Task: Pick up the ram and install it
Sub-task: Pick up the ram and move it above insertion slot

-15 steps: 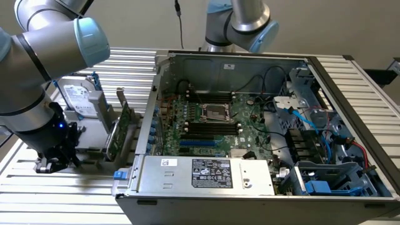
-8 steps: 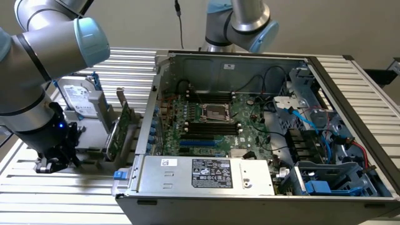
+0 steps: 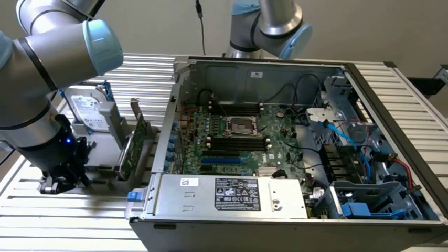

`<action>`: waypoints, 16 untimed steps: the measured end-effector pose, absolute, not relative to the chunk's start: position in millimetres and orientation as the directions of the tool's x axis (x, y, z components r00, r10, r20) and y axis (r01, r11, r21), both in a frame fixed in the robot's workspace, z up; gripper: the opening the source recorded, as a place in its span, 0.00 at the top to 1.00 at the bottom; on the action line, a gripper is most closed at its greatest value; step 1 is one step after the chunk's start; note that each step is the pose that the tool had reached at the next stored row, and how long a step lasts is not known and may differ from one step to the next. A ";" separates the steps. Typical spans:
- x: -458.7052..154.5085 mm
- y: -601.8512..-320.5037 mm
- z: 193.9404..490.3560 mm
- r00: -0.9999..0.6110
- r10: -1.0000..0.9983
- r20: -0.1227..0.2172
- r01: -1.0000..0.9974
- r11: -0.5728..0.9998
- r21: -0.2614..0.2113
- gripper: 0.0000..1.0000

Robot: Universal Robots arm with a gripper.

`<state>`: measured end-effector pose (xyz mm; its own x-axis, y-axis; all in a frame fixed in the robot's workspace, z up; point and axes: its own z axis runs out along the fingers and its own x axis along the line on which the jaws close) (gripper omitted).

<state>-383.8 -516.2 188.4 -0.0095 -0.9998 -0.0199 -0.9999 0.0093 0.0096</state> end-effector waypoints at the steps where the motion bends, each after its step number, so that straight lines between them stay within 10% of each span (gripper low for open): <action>1: -383.8 -516.2 188.5 -0.010 -1.000 -0.020 -1.000 0.009 0.010 0.86; 16: -383.7 -516.2 240.4 -0.009 -1.000 -0.020 -1.000 0.009 0.009 0.86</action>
<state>-383.7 -516.2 240.4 -0.0089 -0.9998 -0.0202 -0.9999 0.0087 0.0095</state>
